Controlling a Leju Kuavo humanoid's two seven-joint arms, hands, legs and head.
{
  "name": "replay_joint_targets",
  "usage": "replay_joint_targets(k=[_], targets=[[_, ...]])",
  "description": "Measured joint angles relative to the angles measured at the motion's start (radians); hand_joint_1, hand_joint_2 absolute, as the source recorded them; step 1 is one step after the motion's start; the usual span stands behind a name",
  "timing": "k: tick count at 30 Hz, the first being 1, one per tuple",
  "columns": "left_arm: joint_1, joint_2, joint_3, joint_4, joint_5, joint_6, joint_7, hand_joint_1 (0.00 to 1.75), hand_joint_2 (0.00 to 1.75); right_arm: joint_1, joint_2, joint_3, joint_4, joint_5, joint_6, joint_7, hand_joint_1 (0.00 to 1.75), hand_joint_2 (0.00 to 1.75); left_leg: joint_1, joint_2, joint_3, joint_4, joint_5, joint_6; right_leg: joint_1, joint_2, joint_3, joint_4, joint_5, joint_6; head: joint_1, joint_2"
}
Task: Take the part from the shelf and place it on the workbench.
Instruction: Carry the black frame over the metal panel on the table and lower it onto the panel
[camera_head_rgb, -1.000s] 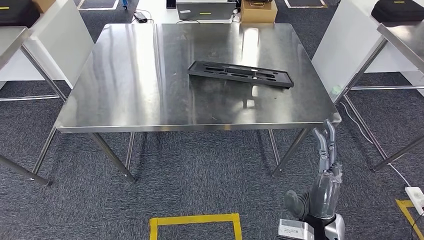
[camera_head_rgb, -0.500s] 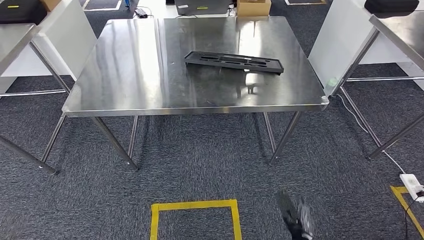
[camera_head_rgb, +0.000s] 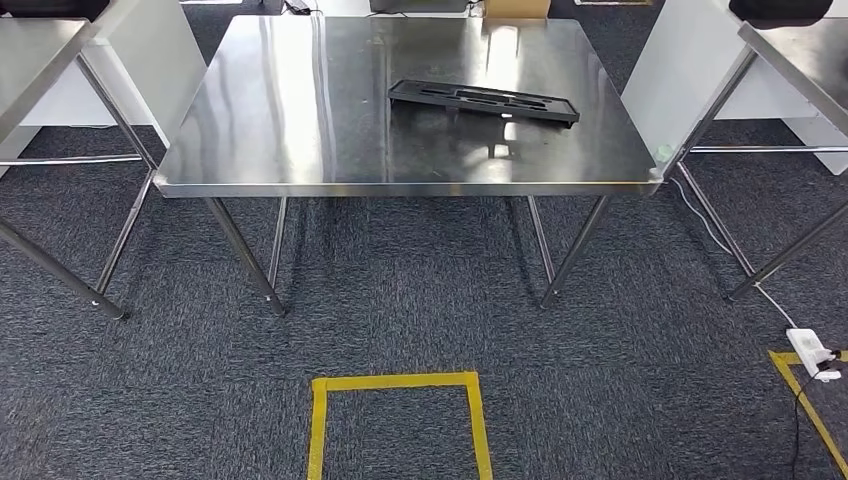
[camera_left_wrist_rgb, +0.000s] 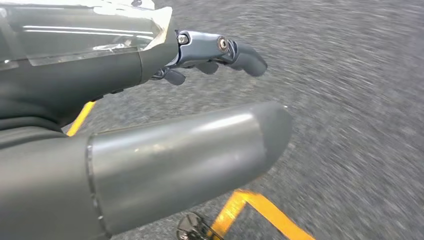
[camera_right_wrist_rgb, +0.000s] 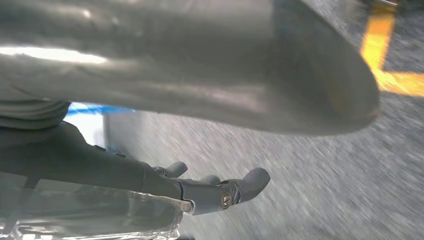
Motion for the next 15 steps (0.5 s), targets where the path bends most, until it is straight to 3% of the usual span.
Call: replay_joint_targets(k=[1, 2, 3, 5, 7, 8, 9, 11, 12, 13, 15], targets=[[0.0, -0.003, 0.01, 0.0, 0.004, -0.001, 0.005, 0.0, 0.0, -0.003, -0.002, 0.001, 0.007, 0.017, -0.02, -0.032, 0.0, 0.0, -0.003, 0.002, -0.016, 0.0, 0.013, 0.001, 0.001, 0.001, -0.007, 0.057, -0.026, 0.002, 0.0, 0.0], [0.001, -0.005, 0.018, 0.0, 0.007, -0.001, 0.009, 0.0, 0.0, -0.008, -0.004, 0.002, 0.012, 0.031, -0.04, -0.062, 0.0, 0.0, -0.006, 0.003, -0.032, 0.001, 0.026, 0.002, 0.002, 0.002, -0.002, 0.092, -0.031, 0.008, 0.0, 0.0], [0.001, -0.009, 0.027, 0.0, 0.008, -0.001, 0.012, 0.0, 0.0, -0.012, -0.006, 0.003, 0.017, 0.043, -0.06, -0.089, 0.0, 0.0, -0.009, 0.004, -0.047, 0.002, 0.04, 0.001, 0.004, 0.003, 0.02, 0.094, -0.017, 0.018, 0.0, 0.0], [0.001, -0.016, 0.04, 0.0, 0.004, -0.001, 0.014, 0.0, 0.0, -0.023, -0.011, 0.006, 0.024, 0.071, -0.098, -0.117, 0.0, 0.0, -0.012, 0.004, -0.073, 0.003, 0.066, -0.002, 0.01, 0.003, 0.114, -0.003, 0.026, 0.026, 0.0, 0.0], [0.002, -0.023, 0.047, 0.0, -0.004, -0.001, 0.015, 0.0, 0.0, -0.039, -0.015, 0.015, 0.028, 0.109, -0.131, -0.112, 0.0, 0.0, -0.017, 0.004, -0.089, 0.004, 0.091, -0.009, 0.019, 0.004, 0.232, -0.171, 0.023, 0.01, -0.001, 0.0], [0.003, -0.025, 0.051, 0.0, -0.009, -0.001, 0.015, 0.0, 0.0, -0.045, -0.017, 0.02, 0.031, 0.122, -0.144, -0.103, 0.0, 0.0, -0.017, 0.005, -0.091, 0.002, 0.103, -0.014, 0.023, 0.004, 0.268, -0.23, 0.013, 0.0, -0.003, 0.0], [0.004, -0.027, 0.053, 0.0, -0.013, -0.001, 0.015, 0.0, 0.0, -0.048, -0.018, 0.024, 0.033, 0.129, -0.154, -0.094, 0.0, 0.0, -0.016, 0.006, -0.09, -0.002, 0.114, -0.021, 0.027, 0.004, 0.282, -0.262, 0.007, -0.008, -0.004, 0.0], [0.007, -0.028, 0.059, 0.0, -0.022, -0.002, 0.015, 0.0, 0.0, -0.049, -0.018, 0.027, 0.041, 0.122, -0.163, -0.086, 0.0, 0.0, -0.011, 0.006, -0.094, -0.011, 0.127, -0.035, 0.022, 0.002, 0.266, -0.267, 0.025, -0.022, -0.007, 0.0], [0.01, -0.028, 0.06, 0.0, -0.026, -0.003, 0.015, 0.0, 0.0, -0.047, -0.018, 0.026, 0.044, 0.115, -0.164, -0.086, 0.0, 0.0, -0.008, 0.004, -0.101, 0.0, 0.104, -0.042, 0.018, 0.0, 0.255, -0.268, 0.039, -0.032, -0.007, 0.0], [0.013, -0.027, 0.061, 0.0, -0.029, -0.004, 0.015, 0.0, 0.0, -0.044, -0.019, 0.026, 0.047, 0.107, -0.164, -0.087, 0.0, 0.0, -0.006, 0.002, -0.111, 0.032, 0.059, -0.048, 0.013, -0.002, 0.242, -0.269, 0.054, -0.041, -0.009, 0.0], [0.017, -0.026, 0.063, 0.0, -0.036, -0.007, 0.013, 0.0, 0.0, -0.036, -0.021, 0.021, 0.051, 0.085, -0.164, -0.097, 0.0, 0.0, 0.002, -0.001, -0.138, 0.156, -0.061, -0.06, 0.012, -0.004, 0.211, -0.266, 0.08, -0.05, -0.011, 0.0]])
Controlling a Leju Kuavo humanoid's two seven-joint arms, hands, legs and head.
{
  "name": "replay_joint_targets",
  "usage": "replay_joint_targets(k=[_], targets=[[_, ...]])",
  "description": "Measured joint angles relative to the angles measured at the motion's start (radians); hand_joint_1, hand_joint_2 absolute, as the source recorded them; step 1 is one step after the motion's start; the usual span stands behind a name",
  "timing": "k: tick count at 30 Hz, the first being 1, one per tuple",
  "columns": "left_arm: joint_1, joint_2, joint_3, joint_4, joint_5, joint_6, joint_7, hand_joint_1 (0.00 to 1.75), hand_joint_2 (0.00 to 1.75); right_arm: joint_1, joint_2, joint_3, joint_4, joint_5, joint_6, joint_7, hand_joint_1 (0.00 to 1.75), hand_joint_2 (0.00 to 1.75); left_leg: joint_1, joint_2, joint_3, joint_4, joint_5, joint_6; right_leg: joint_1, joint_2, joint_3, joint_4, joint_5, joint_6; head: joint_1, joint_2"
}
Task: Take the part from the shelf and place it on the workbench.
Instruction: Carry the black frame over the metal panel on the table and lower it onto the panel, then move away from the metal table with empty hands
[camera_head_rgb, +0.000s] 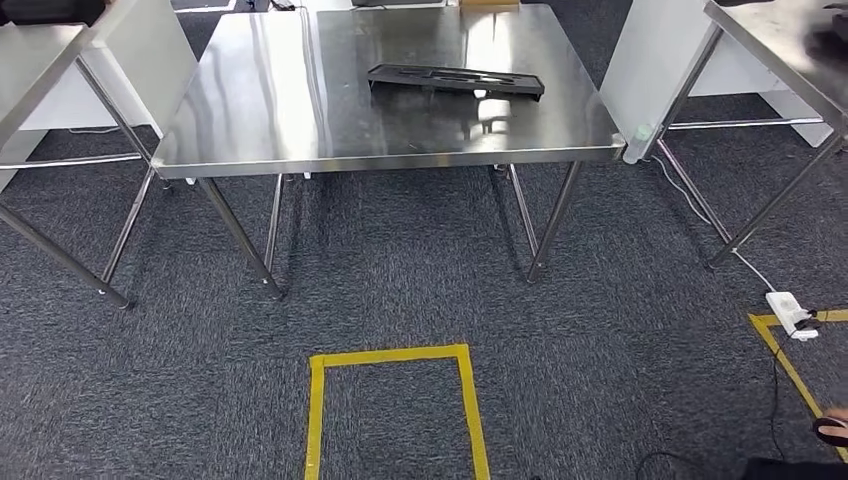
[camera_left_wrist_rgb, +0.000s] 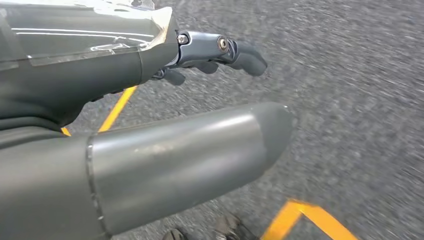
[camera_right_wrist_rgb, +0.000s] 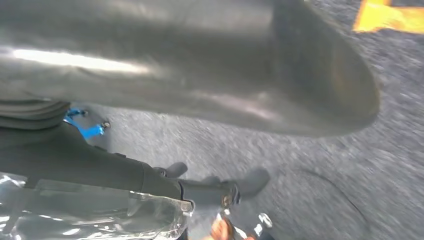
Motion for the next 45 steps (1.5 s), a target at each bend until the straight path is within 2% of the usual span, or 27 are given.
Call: replay_joint_targets(k=[1, 2, 3, 5, 7, 9, 12, 14, 16, 17, 19, 21, 23, 24, 26, 27, 29, 31, 32, 33, 34, 36, 38, 39, 42, 43, 45], targets=[[0.001, 0.001, 0.001, 0.0, -0.003, -0.002, -0.002, 0.0, 0.0, 0.004, 0.0, -0.006, 0.001, -0.014, 0.0, -0.008, 0.0, 0.0, 0.003, -0.001, -0.009, 0.066, -0.036, -0.006, 0.001, -0.001, -0.015, 0.003, 0.011, 0.001, -0.001, 0.0], [0.001, 0.002, 0.001, 0.0, -0.006, -0.004, -0.004, 0.0, 0.0, 0.006, -0.001, -0.013, 0.002, -0.028, -0.001, -0.017, 0.0, 0.0, 0.005, -0.002, -0.009, 0.114, -0.045, -0.011, 0.001, -0.002, -0.031, 0.008, 0.022, 0.003, -0.001, 0.0], [0.0, 0.003, 0.001, 0.0, -0.009, -0.007, -0.006, 0.0, 0.0, 0.007, -0.001, -0.022, 0.003, -0.041, -0.001, -0.025, 0.0, 0.0, 0.008, -0.002, 0.006, 0.128, -0.031, -0.015, 0.0, -0.003, -0.048, 0.016, 0.03, 0.007, -0.001, 0.0], [0.0, 0.003, 0.002, 0.0, -0.015, -0.013, -0.011, 0.0, 0.0, 0.008, -0.002, -0.04, 0.004, -0.061, 0.002, -0.038, 0.0, 0.0, 0.015, -0.002, 0.09, 0.043, 0.015, -0.018, -0.003, -0.002, -0.083, 0.037, 0.041, 0.015, -0.001, 0.0], [-0.002, 0.004, 0.002, 0.0, -0.02, -0.018, -0.016, 0.0, 0.0, 0.008, -0.002, -0.056, 0.004, -0.075, 0.007, -0.048, 0.0, 0.0, 0.015, -0.006, 0.185, -0.093, 0.017, -0.015, -0.001, -0.003, -0.11, 0.057, 0.048, 0.026, -0.001, 0.0], [-0.002, 0.004, 0.002, 0.0, -0.026, -0.019, -0.018, 0.0, 0.0, 0.006, -0.001, -0.068, 0.005, -0.081, 0.01, -0.053, 0.0, 0.0, 0.008, -0.009, 0.215, -0.15, 0.0, -0.008, 0.0, -0.004, -0.124, 0.065, 0.059, 0.043, 0.0, 0.0], [-0.002, 0.004, 0.001, 0.0, -0.035, -0.019, -0.019, 0.0, 0.0, 0.007, -0.001, -0.082, 0.007, -0.083, 0.015, -0.058, 0.0, 0.0, 0.006, -0.004, 0.204, -0.169, 0.016, 0.018, -0.001, -0.001, -0.141, 0.084, 0.051, 0.061, 0.001, 0.0], [-0.004, 0.005, 0.001, 0.001, -0.04, -0.019, -0.019, 0.0, 0.0, 0.007, -0.002, -0.091, 0.008, -0.088, 0.017, -0.065, 0.0, 0.0, 0.008, -0.001, 0.186, -0.178, 0.037, 0.041, 0.0, 0.005, -0.175, 0.166, -0.017, 0.052, 0.003, 0.0], [-0.004, 0.006, 0.0, 0.001, -0.045, -0.021, -0.019, 0.0, 0.0, 0.007, -0.002, -0.099, 0.009, -0.093, 0.019, -0.074, 0.0, 0.0, 0.006, 0.001, 0.159, -0.178, 0.057, 0.048, -0.001, 0.009, -0.215, 0.295, -0.091, 0.047, 0.004, 0.0], [-0.004, 0.006, 0.0, 0.001, -0.047, -0.023, -0.019, 0.0, 0.0, 0.007, -0.003, -0.102, 0.009, -0.095, 0.019, -0.077, 0.0, 0.0, 0.006, 0.002, 0.145, -0.177, 0.068, 0.048, -0.002, 0.01, -0.221, 0.342, -0.107, 0.053, 0.004, 0.0], [-0.004, 0.006, -0.001, 0.001, -0.049, -0.027, -0.019, 0.0, 0.0, 0.007, -0.006, -0.109, 0.009, -0.096, 0.02, -0.08, 0.0, 0.0, 0.006, 0.004, 0.118, -0.174, 0.088, 0.043, -0.004, 0.01, -0.18, 0.332, -0.083, 0.076, 0.004, 0.0], [-0.004, 0.006, -0.002, 0.001, -0.05, -0.028, -0.02, 0.0, 0.0, 0.005, -0.008, -0.113, 0.009, -0.097, 0.021, -0.082, 0.0, 0.0, 0.007, 0.004, 0.096, -0.166, 0.103, 0.033, -0.009, 0.011, -0.078, 0.192, -0.044, 0.093, 0.005, 0.0], [-0.005, 0.008, -0.003, 0.001, -0.054, -0.028, -0.022, 0.0, 0.0, 0.002, -0.009, -0.115, 0.009, -0.097, 0.021, -0.083, 0.0, 0.0, 0.004, 0.004, 0.082, -0.158, 0.119, 0.021, -0.006, 0.016, -0.001, 0.065, -0.041, 0.085, 0.005, 0.0], [-0.005, 0.009, -0.004, 0.001, -0.057, -0.028, -0.023, 0.0, 0.0, 0.001, -0.009, -0.116, 0.01, -0.099, 0.021, -0.084, 0.0, 0.0, 0.002, 0.004, 0.079, -0.156, 0.127, 0.016, -0.003, 0.018, 0.01, 0.039, -0.047, 0.076, 0.005, 0.0], [-0.004, 0.012, -0.004, 0.001, -0.062, -0.028, -0.023, 0.0, 0.0, 0.002, -0.009, -0.12, 0.01, -0.103, 0.019, -0.087, 0.0, 0.0, 0.003, 0.003, 0.074, -0.157, 0.14, 0.008, -0.004, 0.018, -0.002, 0.039, -0.039, 0.057, 0.004, 0.0], [-0.003, 0.014, -0.004, 0.001, -0.065, -0.028, -0.023, 0.0, 0.0, 0.002, -0.009, -0.123, 0.011, -0.106, 0.018, -0.09, 0.0, 0.0, 0.005, 0.003, 0.068, -0.149, 0.126, 0.004, -0.006, 0.016, -0.011, 0.042, -0.031, 0.045, 0.002, 0.0], [-0.002, 0.016, -0.006, 0.002, -0.07, -0.028, -0.023, 0.0, 0.0, 0.003, -0.009, -0.13, 0.012, -0.111, 0.014, -0.095, 0.0, 0.0, 0.008, 0.002, 0.046, -0.08, 0.039, -0.004, -0.009, 0.011, -0.033, 0.043, -0.01, 0.02, 0.001, 0.0], [-0.002, 0.018, -0.007, 0.004, -0.074, -0.029, -0.023, 0.0, 0.0, 0.003, -0.008, -0.136, 0.012, -0.116, 0.011, -0.1, 0.0, 0.0, 0.009, 0.0, 0.019, 0.054, -0.069, -0.009, -0.003, 0.008, -0.058, 0.045, 0.013, 0.007, 0.0, 0.0], [-0.002, 0.02, -0.008, 0.004, -0.076, -0.029, -0.023, 0.0, 0.0, 0.004, -0.008, -0.139, 0.013, -0.117, 0.01, -0.102, 0.0, 0.0, 0.009, 0.0, 0.013, 0.111, -0.092, -0.01, 0.0, 0.007, -0.071, 0.048, 0.023, 0.006, 0.0, 0.0], [-0.002, 0.021, -0.008, 0.004, -0.078, -0.029, -0.023, 0.0, 0.0, 0.004, -0.008, -0.142, 0.013, -0.118, 0.009, -0.105, 0.0, 0.0, 0.009, -0.001, 0.019, 0.143, -0.091, -0.009, 0.002, 0.007, -0.086, 0.051, 0.033, 0.007, 0.0, 0.0], [-0.002, 0.022, -0.008, 0.004, -0.08, -0.029, -0.022, 0.0, 0.0, 0.004, -0.008, -0.143, 0.013, -0.117, 0.008, -0.108, 0.0, 0.0, 0.009, -0.001, 0.044, 0.137, -0.071, -0.006, 0.004, 0.007, -0.102, 0.057, 0.042, 0.008, 0.0, 0.0], [-0.003, 0.023, -0.009, 0.005, -0.086, -0.029, -0.019, 0.0, 0.0, 0.005, -0.007, -0.144, 0.014, -0.114, 0.007, -0.115, 0.0, 0.0, 0.007, -0.003, 0.142, 0.026, -0.025, 0.007, 0.006, 0.008, -0.13, 0.069, 0.056, 0.013, -0.001, 0.0], [-0.005, 0.025, -0.014, 0.007, -0.093, -0.03, -0.014, 0.0, 0.0, 0.005, -0.006, -0.144, 0.014, -0.108, 0.005, -0.126, 0.0, 0.0, 0.002, -0.005, 0.24, -0.114, -0.024, 0.019, 0.01, 0.008, -0.145, 0.077, 0.069, 0.023, 0.0, 0.0], [-0.006, 0.026, -0.017, 0.008, -0.097, -0.032, -0.012, 0.0, 0.0, 0.004, -0.006, -0.144, 0.014, -0.105, 0.004, -0.132, 0.0, 0.0, -0.002, -0.006, 0.264, -0.155, -0.032, 0.023, 0.009, 0.007, -0.15, 0.078, 0.078, 0.03, 0.0, 0.0], [-0.005, 0.026, -0.023, 0.014, -0.1, -0.037, -0.005, 0.0, 0.0, 0.002, -0.009, -0.145, 0.015, -0.101, 0.001, -0.149, 0.0, 0.0, -0.007, -0.002, 0.254, -0.184, -0.012, 0.038, 0.008, 0.005, -0.164, 0.082, 0.091, 0.049, 0.0, 0.0], [-0.005, 0.025, -0.023, 0.016, -0.1, -0.038, -0.003, 0.0, 0.0, 0.002, -0.011, -0.145, 0.016, -0.101, -0.001, -0.154, 0.0, 0.0, -0.005, 0.001, 0.242, -0.189, 0.003, 0.046, 0.009, 0.007, -0.174, 0.099, 0.071, 0.048, 0.002, 0.0], [-0.005, 0.025, -0.024, 0.019, -0.1, -0.038, -0.003, 0.0, 0.0, 0.002, -0.015, -0.146, 0.017, -0.101, -0.003, -0.163, 0.0, 0.0, -0.005, 0.005, 0.211, -0.194, 0.032, 0.056, 0.006, 0.01, -0.202, 0.181, -0.014, 0.037, 0.007, 0.0]])
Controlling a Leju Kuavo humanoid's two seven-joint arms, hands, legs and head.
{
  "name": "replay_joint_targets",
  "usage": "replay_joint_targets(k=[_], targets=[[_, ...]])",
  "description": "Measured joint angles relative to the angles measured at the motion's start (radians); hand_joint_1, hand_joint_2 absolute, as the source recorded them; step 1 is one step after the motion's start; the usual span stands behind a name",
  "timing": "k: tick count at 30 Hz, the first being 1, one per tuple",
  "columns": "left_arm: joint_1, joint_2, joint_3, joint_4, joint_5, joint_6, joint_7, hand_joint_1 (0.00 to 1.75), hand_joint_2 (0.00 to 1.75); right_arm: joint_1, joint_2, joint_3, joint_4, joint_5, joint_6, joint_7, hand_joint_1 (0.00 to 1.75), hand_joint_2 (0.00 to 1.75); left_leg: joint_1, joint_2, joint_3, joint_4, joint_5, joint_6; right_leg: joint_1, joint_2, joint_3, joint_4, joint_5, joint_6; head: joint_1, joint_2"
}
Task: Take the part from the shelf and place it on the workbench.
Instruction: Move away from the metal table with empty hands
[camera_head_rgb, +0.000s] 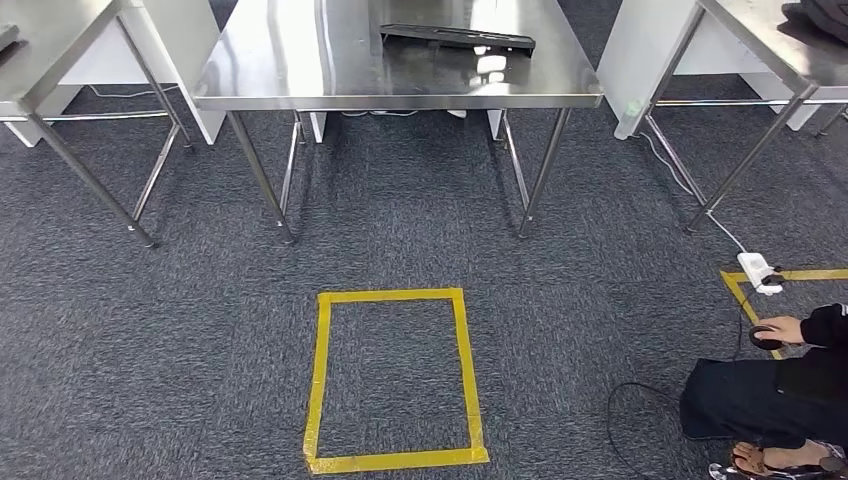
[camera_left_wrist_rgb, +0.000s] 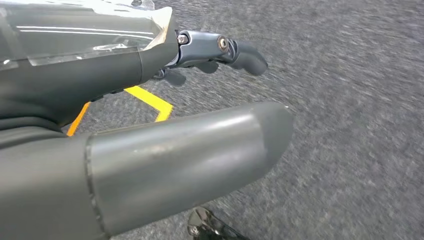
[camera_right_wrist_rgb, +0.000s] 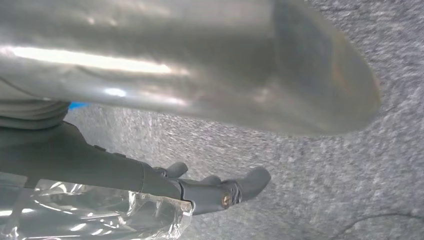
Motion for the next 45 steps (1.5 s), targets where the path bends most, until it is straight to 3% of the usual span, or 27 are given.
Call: replay_joint_targets(k=[2, 3, 4, 6, 7, 9, 10, 12, 13, 16, 17, 18, 19, 20, 21, 23, 25, 27, 29, 32, 34, 36, 37, 38, 40, 43, 45], targets=[[0.001, 0.0, 0.0, 0.003, 0.0, 0.0, 0.0, 0.0, 0.0, 0.0, -0.005, 0.0, 0.001, 0.0, 0.0, -0.008, 0.0, 0.0, -0.001, 0.002, -0.034, 0.001, 0.027, 0.001, -0.005, 0.001, -0.015, 0.113, -0.073, -0.002, 0.005, 0.0], [0.001, 0.0, -0.001, 0.005, 0.0, 0.0, 0.0, 0.0, 0.0, -0.001, -0.008, -0.001, 0.001, 0.0, 0.0, -0.01, 0.0, 0.0, -0.001, 0.004, -0.052, 0.002, 0.041, -0.001, -0.008, 0.001, -0.01, 0.152, -0.076, 0.008, 0.005, 0.0], [0.001, 0.0, -0.001, 0.007, 0.0, 0.0, 0.0, 0.0, 0.0, -0.001, -0.01, -0.002, 0.001, 0.0, 0.0, -0.013, 0.0, 0.0, -0.001, 0.005, -0.071, 0.004, 0.054, -0.003, -0.011, 0.001, 0.007, 0.165, -0.059, 0.024, 0.005, 0.0], [0.0, -0.002, -0.001, 0.009, 0.0, 0.0, -0.002, 0.0, 0.0, -0.002, -0.016, -0.005, 0.001, 0.0, 0.0, -0.017, 0.0, 0.0, 0.001, 0.006, -0.107, 0.016, 0.079, -0.012, -0.017, 0.001, 0.086, 0.096, -0.004, 0.054, 0.005, 0.0], [0.0, -0.002, -0.001, 0.009, 0.0, 0.001, -0.004, 0.0, 0.0, -0.004, -0.018, -0.006, 0.001, 0.0, -0.001, -0.02, 0.0, 0.0, 0.001, 0.006, -0.123, 0.025, 0.089, -0.019, -0.016, 0.002, 0.148, 0.015, -0.004, 0.057, 0.006, 0.0], [0.0, -0.003, -0.002, 0.01, -0.002, 0.005, -0.01, 0.0, 0.0, -0.008, -0.02, -0.008, 0.001, 0.0, -0.002, -0.026, 0.0, 0.0, 0.0, 0.005, -0.141, 0.039, 0.106, -0.032, -0.011, 0.003, 0.231, -0.122, -0.038, 0.039, 0.005, 0.0], [0.0, -0.003, -0.002, 0.01, -0.002, 0.008, -0.014, 0.0, 0.0, -0.009, -0.02, -0.009, 0.001, -0.001, -0.004, -0.028, 0.0, 0.0, 0.0, 0.005, -0.145, 0.04, 0.114, -0.038, -0.005, 0.004, 0.245, -0.154, -0.055, 0.025, 0.004, 0.0], [0.001, -0.003, -0.002, 0.01, -0.003, 0.014, -0.017, 0.0, 0.0, -0.007, -0.021, -0.012, 0.002, -0.001, -0.008, -0.034, 0.0, 0.0, 0.004, 0.004, -0.148, 0.04, 0.123, -0.051, -0.007, 0.001, 0.233, -0.153, -0.048, 0.003, 0.001, 0.0], [0.002, -0.003, -0.002, 0.011, -0.003, 0.016, -0.018, 0.0, 0.0, -0.007, -0.021, -0.014, 0.003, -0.002, -0.012, -0.038, 0.0, 0.0, 0.007, 0.002, -0.153, 0.051, 0.104, -0.056, -0.009, -0.001, 0.226, -0.151, -0.039, -0.009, 0.001, 0.0], [0.004, -0.003, -0.002, 0.012, -0.001, 0.019, -0.021, 0.0, 0.0, -0.006, -0.023, -0.017, 0.004, -0.003, -0.021, -0.049, 0.0, 0.0, 0.012, -0.002, -0.19, 0.188, -0.038, -0.067, -0.009, -0.006, 0.196, -0.15, -0.009, -0.033, -0.001, 0.0], [0.004, -0.003, -0.002, 0.013, 0.0, 0.019, -0.021, 0.0, 0.0, -0.006, -0.024, -0.018, 0.004, -0.002, -0.023, -0.051, 0.0, 0.0, 0.012, -0.002, -0.202, 0.251, -0.072, -0.068, -0.006, -0.007, 0.184, -0.149, -0.001, -0.035, -0.001, 0.0], [0.004, -0.003, -0.002, 0.013, 0.0, 0.019, -0.022, 0.0, 0.0, -0.006, -0.024, -0.019, 0.004, -0.001, -0.025, -0.052, 0.0, 0.0, 0.012, -0.002, -0.206, 0.296, -0.082, -0.069, -0.003, -0.007, 0.172, -0.147, 0.007, -0.034, -0.001, 0.0], [0.004, -0.003, -0.002, 0.014, 0.0, 0.02, -0.021, 0.0, 0.0, -0.006, -0.025, -0.02, 0.004, 0.0, -0.027, -0.053, 0.0, 0.0, 0.012, -0.002, -0.195, 0.31, -0.071, -0.068, -0.001, -0.007, 0.162, -0.144, 0.014, -0.033, -0.001, 0.0], [0.004, -0.003, -0.002, 0.014, 0.0, 0.02, -0.021, 0.0, 0.0, -0.006, -0.025, -0.021, 0.004, 0.002, -0.029, -0.052, 0.0, 0.0, 0.012, -0.002, -0.164, 0.288, -0.048, -0.064, 0.0, -0.007, 0.153, -0.141, 0.019, -0.03, -0.001, 0.0], [0.004, -0.003, -0.002, 0.014, 0.001, 0.02, -0.021, 0.0, 0.0, -0.006, -0.026, -0.021, 0.004, 0.003, -0.03, -0.051, 0.0, 0.0, 0.012, -0.003, -0.117, 0.23, -0.024, -0.058, 0.001, -0.007, 0.148, -0.137, 0.023, -0.027, -0.001, 0.0], [0.001, -0.002, -0.002, 0.014, 0.001, 0.021, -0.021, 0.0, 0.0, -0.008, -0.026, -0.021, 0.004, 0.005, -0.032, -0.049, 0.0, 0.0, 0.008, -0.005, -0.023, 0.097, -0.014, -0.042, 0.002, -0.007, 0.14, -0.131, 0.03, -0.02, -0.001, 0.0], [0.0, 0.0, -0.002, 0.015, 0.0, 0.021, -0.021, 0.0, 0.0, -0.011, -0.026, -0.021, 0.004, 0.005, -0.033, -0.049, 0.0, 0.0, 0.001, -0.007, 0.01, 0.035, -0.025, -0.031, 0.003, -0.009, 0.132, -0.128, 0.038, -0.01, -0.001, 0.0], [0.001, -0.001, -0.002, 0.015, 0.001, 0.022, -0.021, 0.0, 0.0, -0.013, -0.027, -0.021, 0.004, 0.005, -0.035, -0.048, 0.0, 0.0, -0.001, -0.006, 0.007, 0.021, -0.015, -0.02, 0.005, -0.01, 0.126, -0.126, 0.044, 0.003, -0.001, 0.0], [0.0, -0.002, -0.002, 0.016, 0.001, 0.022, -0.021, 0.0, 0.0, -0.013, -0.027, -0.021, 0.005, 0.005, -0.035, -0.047, 0.0, 0.0, 0.003, -0.003, 0.0, 0.006, 0.003, -0.006, 0.006, -0.007, 0.1, -0.085, 0.018, 0.005, 0.001, 0.0], [0.0, -0.004, -0.002, 0.016, 0.001, 0.022, -0.021, 0.0, 0.0, -0.011, -0.03, -0.022, 0.005, 0.005, -0.036, -0.046, 0.0, 0.0, 0.004, -0.001, -0.021, 0.001, 0.022, 0.001, 0.0, -0.001, 0.016, 0.097, -0.073, 0.0, 0.004, 0.0], [0.001, -0.006, -0.002, 0.016, 0.001, 0.022, -0.021, 0.0, 0.0, -0.008, -0.031, -0.023, 0.005, 0.004, -0.037, -0.046, 0.0, 0.0, 0.003, 0.0, -0.034, 0.001, 0.032, -0.002, -0.005, -0.001, 0.001, 0.152, -0.089, 0.013, 0.004, 0.0], [0.001, -0.007, -0.002, 0.017, 0.0, 0.022, -0.021, 0.0, 0.0, -0.007, -0.033, -0.024, 0.005, 0.003, -0.039, -0.046, 0.0, 0.0, 0.005, 0.0, -0.042, 0.005, 0.039, -0.008, -0.012, -0.001, 0.066, 0.05, -0.048, 0.037, 0.004, 0.0], [0.001, -0.008, -0.002, 0.017, 0.0, 0.022, -0.021, 0.0, 0.0, -0.007, -0.034, -0.024, 0.005, 0.003, -0.039, -0.046, 0.0, 0.0, 0.004, 0.0, -0.045, 0.009, 0.04, -0.012, -0.015, -0.001, 0.109, -0.029, -0.025, 0.045, 0.004, 0.0], [0.0, -0.008, -0.002, 0.017, 0.0, 0.022, -0.021, 0.0, 0.0, -0.008, -0.035, -0.024, 0.005, 0.003, -0.04, -0.046, 0.0, 0.0, 0.002, 0.0, -0.048, 0.014, 0.04, -0.017, -0.016, 0.001, 0.141, -0.092, -0.007, 0.045, 0.004, 0.0], [0.0, -0.007, -0.002, 0.017, 0.0, 0.022, -0.021, 0.0, 0.0, -0.009, -0.034, -0.024, 0.005, 0.003, -0.041, -0.046, 0.0, 0.0, -0.002, 0.0, -0.055, 0.024, 0.035, -0.021, -0.017, 0.003, 0.163, -0.143, 0.007, 0.032, 0.003, 0.0], [0.0, -0.006, -0.002, 0.017, 0.0, 0.022, -0.022, 0.0, 0.0, -0.007, -0.034, -0.024, 0.005, 0.003, -0.041, -0.046, 0.0, 0.0, -0.001, -0.002, -0.058, 0.025, 0.037, 0.003, -0.014, 0.005, 0.16, -0.142, 0.015, 0.016, 0.002, 0.0], [0.001, -0.006, -0.002, 0.017, 0.0, 0.022, -0.022, 0.0, 0.0, -0.007, -0.034, -0.024, 0.005, 0.003, -0.041, -0.046, 0.0, 0.0, 0.002, -0.002, -0.059, 0.023, 0.044, 0.003, -0.009, 0.004, 0.159, -0.142, 0.018, 0.01, 0.002, 0.0]])
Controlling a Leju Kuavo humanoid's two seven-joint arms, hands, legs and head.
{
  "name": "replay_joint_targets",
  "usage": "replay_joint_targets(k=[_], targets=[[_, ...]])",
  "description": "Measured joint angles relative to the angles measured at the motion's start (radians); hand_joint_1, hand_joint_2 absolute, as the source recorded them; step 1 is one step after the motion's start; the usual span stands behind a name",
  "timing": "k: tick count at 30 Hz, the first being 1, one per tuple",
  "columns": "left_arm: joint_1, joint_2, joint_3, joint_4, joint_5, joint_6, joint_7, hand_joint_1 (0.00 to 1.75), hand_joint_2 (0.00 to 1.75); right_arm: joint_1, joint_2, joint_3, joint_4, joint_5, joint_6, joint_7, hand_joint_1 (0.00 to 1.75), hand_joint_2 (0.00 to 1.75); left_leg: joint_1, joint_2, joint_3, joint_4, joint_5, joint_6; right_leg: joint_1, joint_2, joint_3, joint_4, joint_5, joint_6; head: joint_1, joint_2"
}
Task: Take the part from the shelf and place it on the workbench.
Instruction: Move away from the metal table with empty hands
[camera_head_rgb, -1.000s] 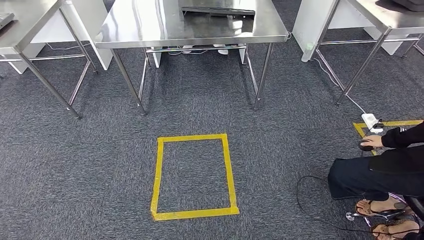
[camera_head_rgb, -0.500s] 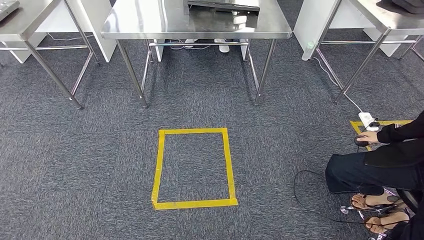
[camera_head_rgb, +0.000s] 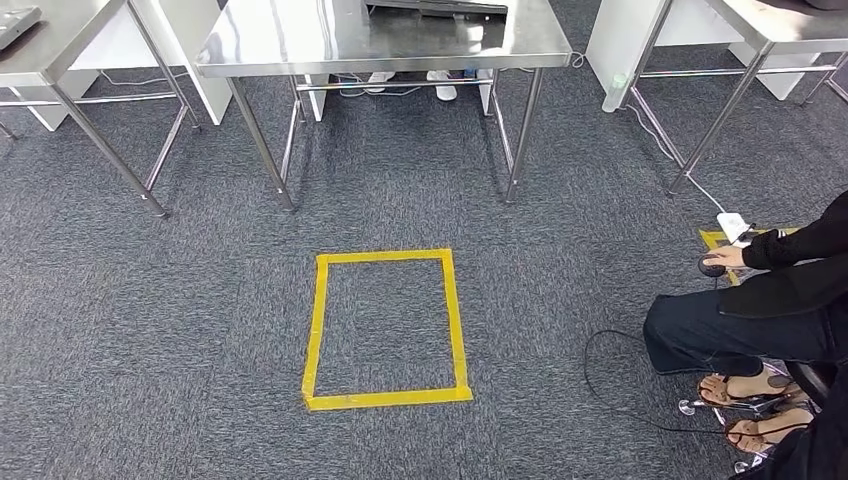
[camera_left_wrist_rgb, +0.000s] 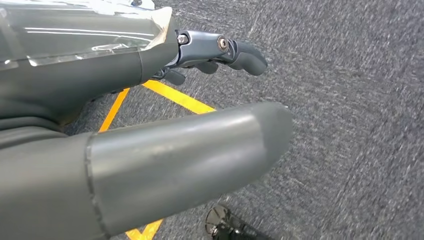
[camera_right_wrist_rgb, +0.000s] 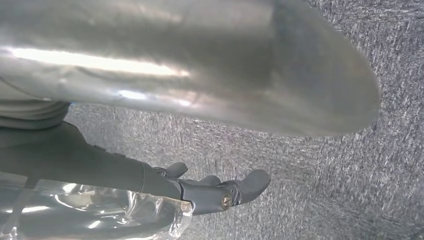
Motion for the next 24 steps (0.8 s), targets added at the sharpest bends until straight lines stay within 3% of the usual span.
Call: replay_joint_targets(k=[4, 12, 22, 24], targets=[[0.0, 0.0, 0.0, 0.0, -0.003, 0.0, 0.0, 0.0, 0.0, 0.0, 0.0, -0.001, 0.0, -0.004, -0.001, -0.004, 0.0, 0.0, 0.004, 0.0, 0.0, -0.004, 0.009, -0.013, 0.006, 0.0, -0.004, 0.002, 0.002, -0.006, 0.0, 0.0], [0.0, -0.002, -0.001, 0.0, -0.013, -0.001, -0.004, 0.0, 0.0, 0.001, 0.0, -0.017, 0.0, -0.02, -0.01, -0.018, 0.0, 0.0, 0.003, 0.0, -0.002, -0.005, 0.009, -0.041, 0.01, 0.0, -0.009, 0.003, 0.002, -0.006, 0.0, 0.0], [0.0, -0.004, -0.001, 0.0, -0.013, 0.0, -0.007, 0.0, 0.0, 0.001, 0.001, -0.029, 0.0, -0.019, -0.01, -0.05, 0.0, 0.0, -0.004, 0.0, -0.008, -0.001, 0.008, -0.042, 0.005, 0.0, -0.012, 0.003, 0.002, -0.006, 0.0, 0.0], [0.0, -0.003, -0.001, 0.0, -0.012, 0.0, -0.009, 0.0, 0.0, -0.001, 0.001, -0.029, 0.0, -0.012, -0.008, -0.045, 0.0, 0.0, -0.006, 0.0, -0.012, 0.005, 0.006, -0.036, -0.004, -0.001, -0.01, 0.001, 0.005, -0.001, 0.0, 0.0]])
